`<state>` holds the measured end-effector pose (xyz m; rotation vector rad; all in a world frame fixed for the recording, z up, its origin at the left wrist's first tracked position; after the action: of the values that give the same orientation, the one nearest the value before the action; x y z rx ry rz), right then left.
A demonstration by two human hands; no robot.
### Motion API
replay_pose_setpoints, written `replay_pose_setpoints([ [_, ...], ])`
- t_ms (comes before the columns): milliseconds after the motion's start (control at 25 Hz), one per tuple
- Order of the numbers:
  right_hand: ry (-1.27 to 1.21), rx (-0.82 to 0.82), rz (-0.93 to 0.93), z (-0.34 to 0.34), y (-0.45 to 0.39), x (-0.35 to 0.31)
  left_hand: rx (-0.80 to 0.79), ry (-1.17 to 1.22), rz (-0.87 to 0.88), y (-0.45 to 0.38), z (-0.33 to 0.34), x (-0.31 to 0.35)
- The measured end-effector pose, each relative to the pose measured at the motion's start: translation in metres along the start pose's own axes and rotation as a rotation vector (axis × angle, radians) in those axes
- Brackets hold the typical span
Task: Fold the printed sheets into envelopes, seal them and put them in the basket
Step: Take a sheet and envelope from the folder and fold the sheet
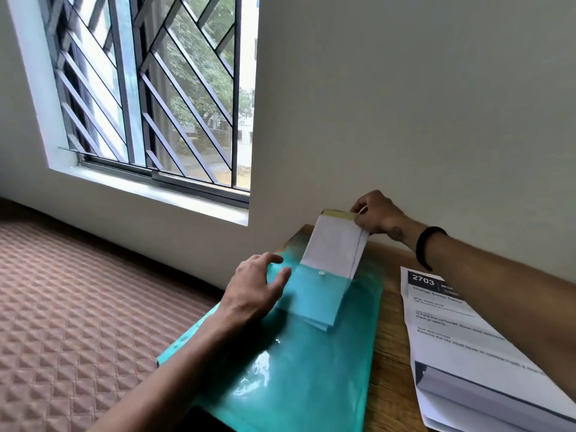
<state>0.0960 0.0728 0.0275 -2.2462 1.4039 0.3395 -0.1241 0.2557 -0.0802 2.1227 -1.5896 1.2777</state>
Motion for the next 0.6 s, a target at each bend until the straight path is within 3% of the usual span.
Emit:
replay_pose_setpoints([
  [80, 0.092, 0.046, 0.003, -0.013, -0.007, 0.007, 0.004, -0.22, -0.024, 0.003, 0.009, -0.002],
  [160, 0.142, -0.016, -0.001, -0.011, -0.01, 0.013, 0.021, -0.366, -0.038, 0.002, 0.014, -0.003],
  [280, 0.187, -0.14, -0.057, 0.017, -0.004, 0.018, 0.018, -0.384, -0.028, -0.002, 0.018, -0.005],
  [440, 0.168, -0.239, -0.114, 0.036, 0.013, 0.019, -0.132, -0.464, -0.091, -0.002, 0.015, 0.001],
  [520, 0.084, -0.181, -0.142, 0.017, 0.028, 0.022, -0.097, -0.477, -0.066, -0.002, 0.013, 0.017],
  [600, 0.022, -0.062, -0.165, -0.019, 0.056, 0.039, 0.016, -0.436, 0.083, 0.0, 0.017, 0.052],
])
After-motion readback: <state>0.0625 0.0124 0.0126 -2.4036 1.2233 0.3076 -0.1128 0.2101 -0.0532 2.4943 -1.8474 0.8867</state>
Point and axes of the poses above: each hand's wrist, its own y-axis away from the middle knuckle, its own z-axis out of the palm, x = y × z, the point moved 6 cm from there along -y, towards the middle knuckle, and after that the axes turned 6 degrees about y, right-handed, at the moved point
